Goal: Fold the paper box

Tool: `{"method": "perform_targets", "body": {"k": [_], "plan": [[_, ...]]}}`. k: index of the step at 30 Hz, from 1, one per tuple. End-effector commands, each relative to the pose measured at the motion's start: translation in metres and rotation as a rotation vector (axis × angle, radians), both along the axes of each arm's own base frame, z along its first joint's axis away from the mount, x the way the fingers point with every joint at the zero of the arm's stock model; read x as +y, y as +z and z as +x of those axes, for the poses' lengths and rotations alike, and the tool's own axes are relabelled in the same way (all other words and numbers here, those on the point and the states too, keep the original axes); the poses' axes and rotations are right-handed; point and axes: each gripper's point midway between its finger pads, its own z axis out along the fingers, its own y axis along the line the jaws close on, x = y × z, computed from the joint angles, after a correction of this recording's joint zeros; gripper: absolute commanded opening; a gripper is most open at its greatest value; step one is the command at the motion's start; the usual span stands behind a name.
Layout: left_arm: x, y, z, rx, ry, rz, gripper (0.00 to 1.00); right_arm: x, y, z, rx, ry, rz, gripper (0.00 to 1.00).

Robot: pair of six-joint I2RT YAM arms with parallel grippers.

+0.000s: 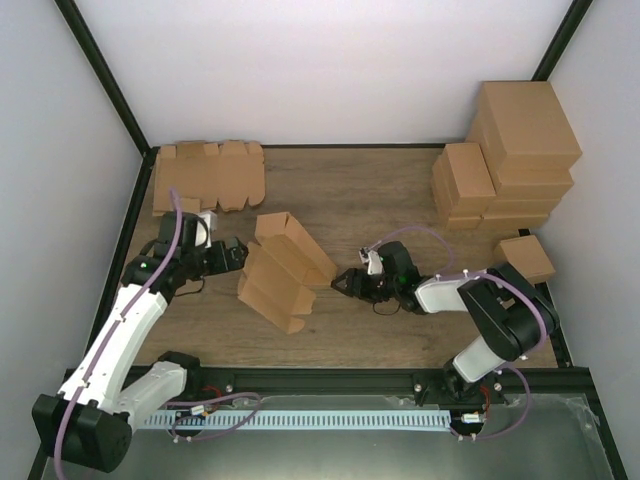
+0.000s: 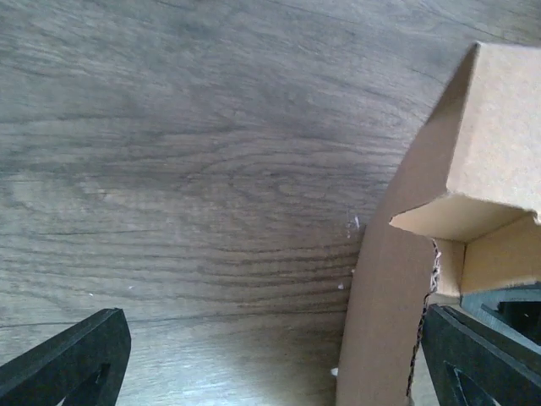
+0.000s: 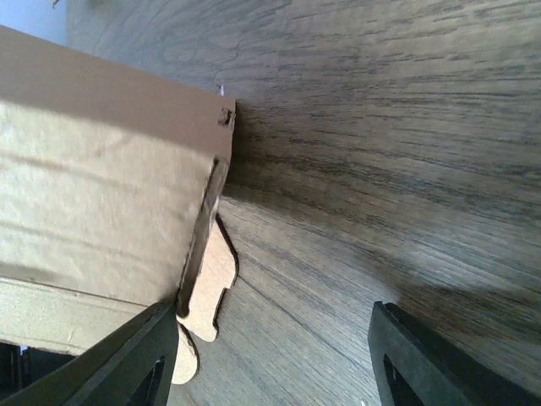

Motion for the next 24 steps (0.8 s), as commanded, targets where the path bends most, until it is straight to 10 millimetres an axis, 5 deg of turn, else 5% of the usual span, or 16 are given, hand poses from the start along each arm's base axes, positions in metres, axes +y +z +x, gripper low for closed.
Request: {"method": "perform_targets", "body": {"k": [1,5,9,13,15,20,24], "plan": [[-0.017,0.009,0.001,-0.046,-0.118,-0.052,0.98,-0.004,0.001,-0.001,-0.014,0.008,-0.002,0.64],[-0.038,0.038,-0.002,-0.125,-0.251,-0.131,1.0,-0.006,-0.006,-0.001,-0.004,0.003,-0.014,0.64],[-0.044,0.045,-0.001,-0.124,-0.256,-0.176,0.98,-0.006,-0.011,0.0,0.004,0.0,-0.02,0.64],[-0.028,0.057,0.009,-0.157,-0.132,-0.194,0.95,-0.007,-0.014,0.0,0.008,-0.001,-0.026,0.64],[-0.009,0.063,0.015,-0.183,-0.043,-0.197,0.85,-0.008,-0.016,-0.001,0.009,-0.003,-0.031,0.64],[0.019,0.045,0.032,-0.129,0.054,-0.282,0.7,-0.01,-0.017,-0.002,0.008,-0.003,-0.04,0.64],[-0.003,0.016,0.036,-0.024,-0.056,-0.506,0.7,-0.01,-0.017,-0.002,0.006,-0.003,-0.04,0.64]]}}
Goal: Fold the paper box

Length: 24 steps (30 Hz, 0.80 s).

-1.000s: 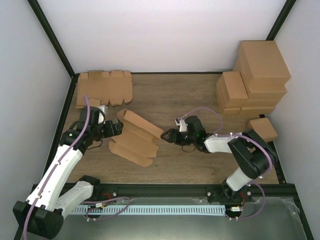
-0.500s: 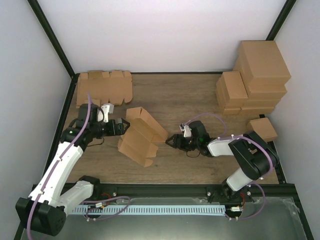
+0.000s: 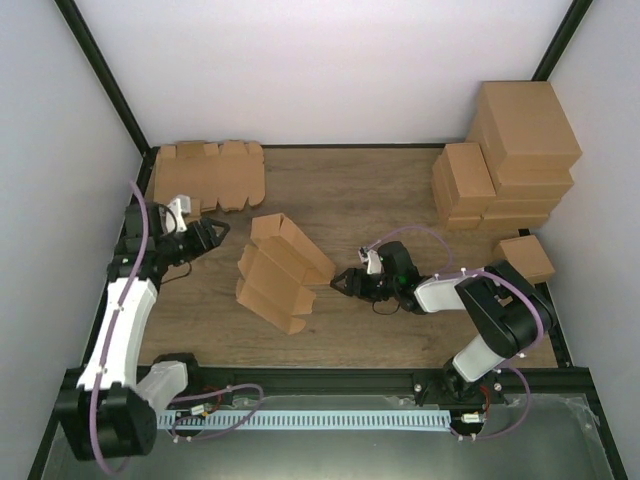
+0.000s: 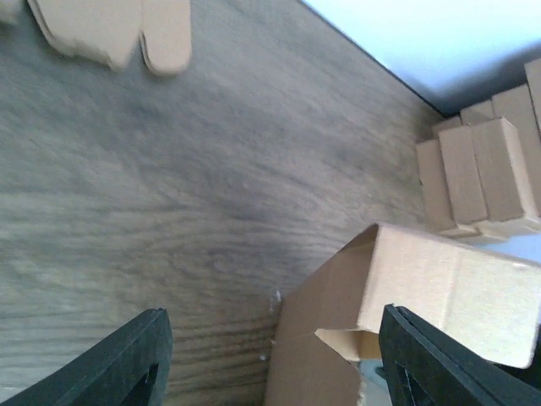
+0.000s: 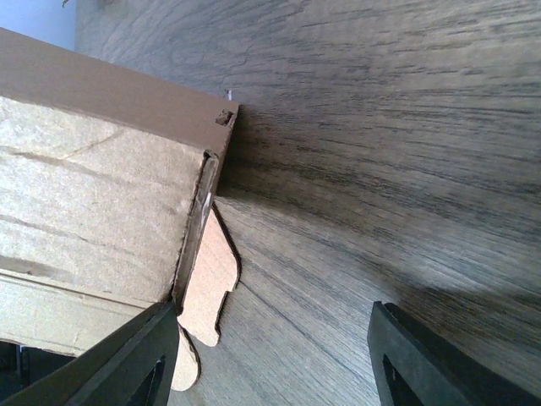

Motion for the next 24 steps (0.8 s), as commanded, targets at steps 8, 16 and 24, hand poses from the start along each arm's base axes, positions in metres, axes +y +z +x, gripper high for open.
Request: {"method": "perform_targets", "body": {"k": [8,16,24], "plan": [[-0.043,-0.051,0.002,0.149,-0.234,-0.352,0.77,-0.009,-0.016,-0.001,0.022,-0.014,-0.051,0.64],[-0.057,-0.05,0.003,0.152,-0.292,-0.391,0.8,-0.01,-0.02,-0.002,0.029,-0.014,-0.064,0.64],[-0.084,-0.048,-0.002,0.166,-0.384,-0.38,0.8,-0.024,-0.025,-0.001,0.013,-0.044,-0.152,0.64]]}}
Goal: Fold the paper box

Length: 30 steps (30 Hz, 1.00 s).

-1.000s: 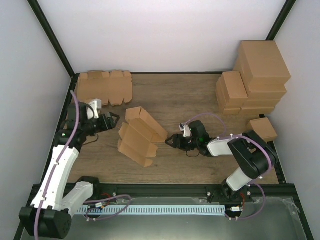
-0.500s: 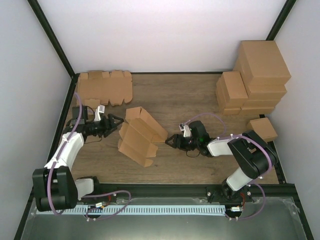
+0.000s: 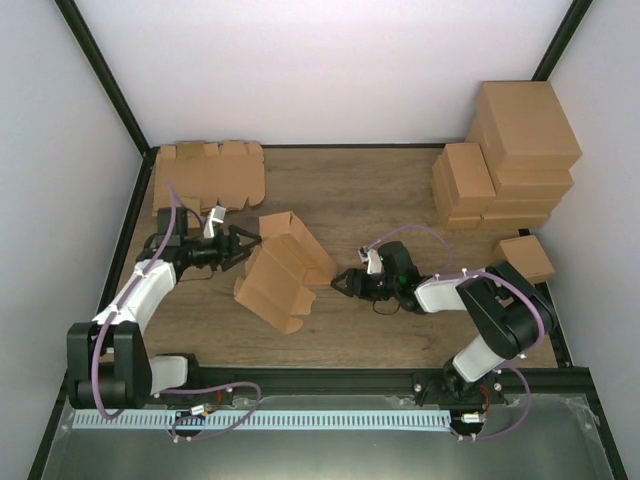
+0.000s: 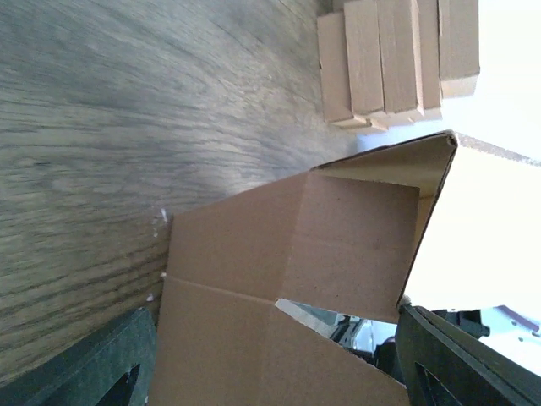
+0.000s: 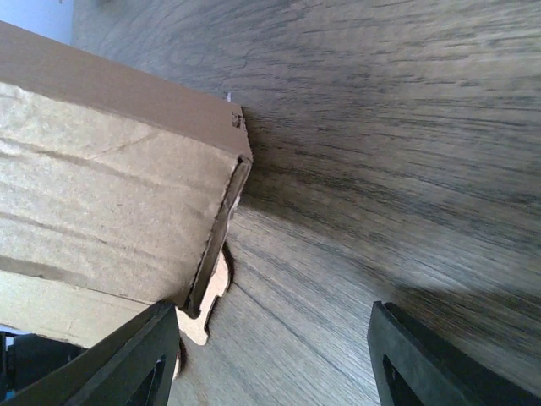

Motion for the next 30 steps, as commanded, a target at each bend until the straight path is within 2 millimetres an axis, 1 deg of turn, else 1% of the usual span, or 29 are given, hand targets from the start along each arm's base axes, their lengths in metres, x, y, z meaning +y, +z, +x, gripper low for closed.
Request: {"method": "perform_targets", "body": {"k": [1,6,10,17,21,23,25,27,30], "plan": [[-0.022,0.009,-0.001,-0.044,-0.082,-0.01,0.8,-0.024,-0.023,-0.002,0.032,-0.059,-0.147,0.64],[-0.047,0.011,-0.004,-0.051,-0.15,-0.004,0.8,-0.033,-0.025,0.0,0.02,-0.074,-0.203,0.64],[-0.068,0.019,-0.007,-0.077,-0.205,0.009,0.8,-0.041,-0.026,0.0,0.01,-0.088,-0.253,0.64],[-0.091,0.022,-0.004,-0.094,-0.247,0.017,0.8,-0.047,-0.028,-0.001,-0.012,-0.09,-0.287,0.65],[-0.11,0.039,-0.005,-0.15,-0.291,0.011,0.8,-0.048,-0.028,-0.003,-0.019,-0.082,-0.289,0.66],[-0.122,0.047,-0.008,-0.171,-0.322,0.008,0.8,-0.05,-0.027,-0.006,-0.021,-0.08,-0.288,0.69],[-0.131,0.051,-0.007,-0.182,-0.339,0.011,0.8,-0.052,-0.024,-0.006,-0.028,-0.086,-0.292,0.76],[-0.138,0.05,-0.006,-0.182,-0.35,0.017,0.8,-0.056,-0.023,-0.008,-0.03,-0.098,-0.308,0.83],[-0.147,0.049,-0.003,-0.183,-0.363,0.018,0.8,-0.061,-0.022,-0.011,-0.02,-0.111,-0.327,0.91]]}}
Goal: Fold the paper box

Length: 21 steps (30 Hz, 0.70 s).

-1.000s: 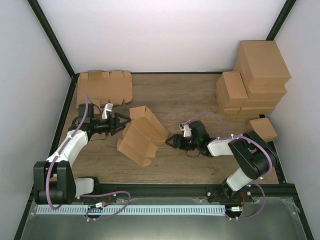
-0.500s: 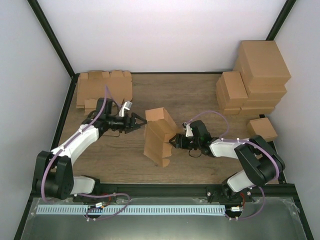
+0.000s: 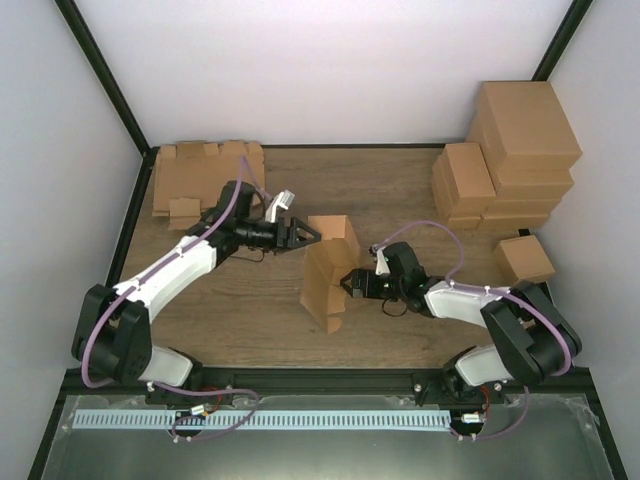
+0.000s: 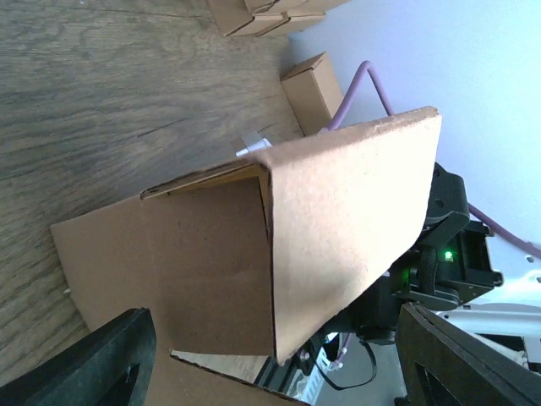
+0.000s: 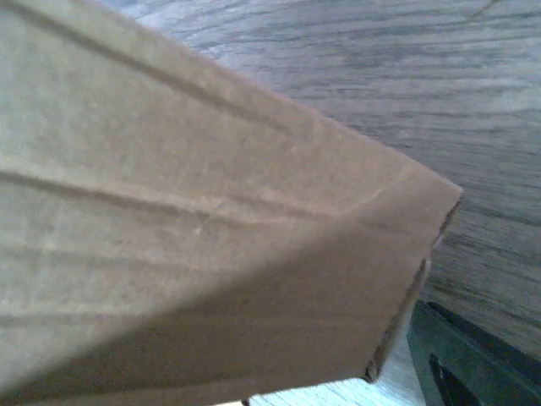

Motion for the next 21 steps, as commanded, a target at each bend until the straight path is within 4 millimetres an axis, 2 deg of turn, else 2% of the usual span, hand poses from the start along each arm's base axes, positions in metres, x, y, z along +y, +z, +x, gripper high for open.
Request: {"method": "perform_targets", "body": {"k": [1,7,11,15,21], "plan": [[-0.014,0.004,0.009,-0.037,-0.013,-0.005,0.8,-0.027,-0.025,-0.018,0.094,-0.054,-0.121,0.92],[-0.038,0.011,0.009,-0.052,-0.058,-0.017,0.8,-0.04,-0.027,-0.023,0.102,-0.084,-0.166,0.92],[-0.049,0.019,0.008,-0.066,-0.077,-0.022,0.8,-0.049,-0.016,-0.024,0.096,-0.126,-0.188,0.92],[-0.053,0.025,0.008,-0.075,-0.081,-0.02,0.8,-0.055,0.012,-0.024,0.034,-0.166,-0.158,0.95],[-0.049,0.033,0.008,-0.091,-0.055,-0.004,0.8,-0.057,0.053,-0.022,-0.054,-0.173,-0.125,0.97]]}}
